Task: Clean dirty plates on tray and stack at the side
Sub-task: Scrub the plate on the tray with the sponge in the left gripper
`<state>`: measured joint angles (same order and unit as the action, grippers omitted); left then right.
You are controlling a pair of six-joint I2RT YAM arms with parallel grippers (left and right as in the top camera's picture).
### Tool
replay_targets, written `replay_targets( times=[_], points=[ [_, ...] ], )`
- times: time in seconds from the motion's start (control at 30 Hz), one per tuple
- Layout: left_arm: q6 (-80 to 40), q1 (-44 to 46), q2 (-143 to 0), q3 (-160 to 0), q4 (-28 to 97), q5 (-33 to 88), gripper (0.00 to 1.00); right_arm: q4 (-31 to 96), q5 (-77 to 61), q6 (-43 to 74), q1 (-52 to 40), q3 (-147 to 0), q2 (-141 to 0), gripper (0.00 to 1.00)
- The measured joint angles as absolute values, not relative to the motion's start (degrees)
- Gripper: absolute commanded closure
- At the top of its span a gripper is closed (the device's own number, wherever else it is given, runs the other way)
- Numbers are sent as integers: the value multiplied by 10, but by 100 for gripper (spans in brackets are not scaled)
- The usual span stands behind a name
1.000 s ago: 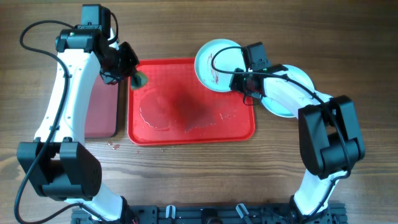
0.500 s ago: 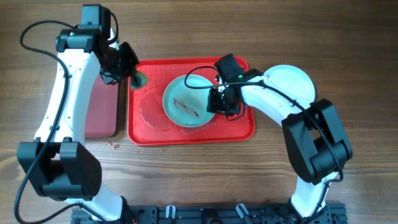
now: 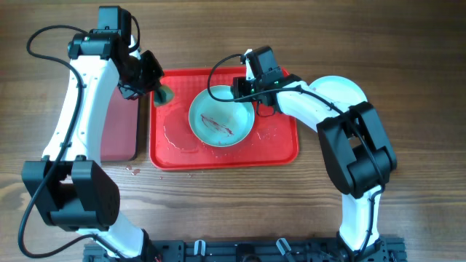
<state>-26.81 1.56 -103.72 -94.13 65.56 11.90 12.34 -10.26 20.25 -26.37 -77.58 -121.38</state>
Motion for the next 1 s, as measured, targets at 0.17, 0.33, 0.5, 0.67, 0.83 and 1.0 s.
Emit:
replay_targets(
  times=[0.17,0.33,0.5,0.67,0.83,1.0],
  points=[
    [-268,16,-1037,-941,656,119,96,200,-124,304,-265,-789,-1216,96],
    [-268,16,-1037,-941,655,119,96,335,-144,371,-264,-793,-1192,73],
    [-268,19,-1037,-941,655,119,96,292,-122,306,-265,-780,-1170,44],
    [-268,21,-1037,-941,654,119,96,265,-101,231,-265,-779,-1170,81],
    [-241,46,-1037,-941,650,105,96,266,-99,235,-265,-776,-1174,96],
    [-206,78,-1038,-910,619,97,96,278,-105,238,-265,-776,-1174,92]
  ],
)
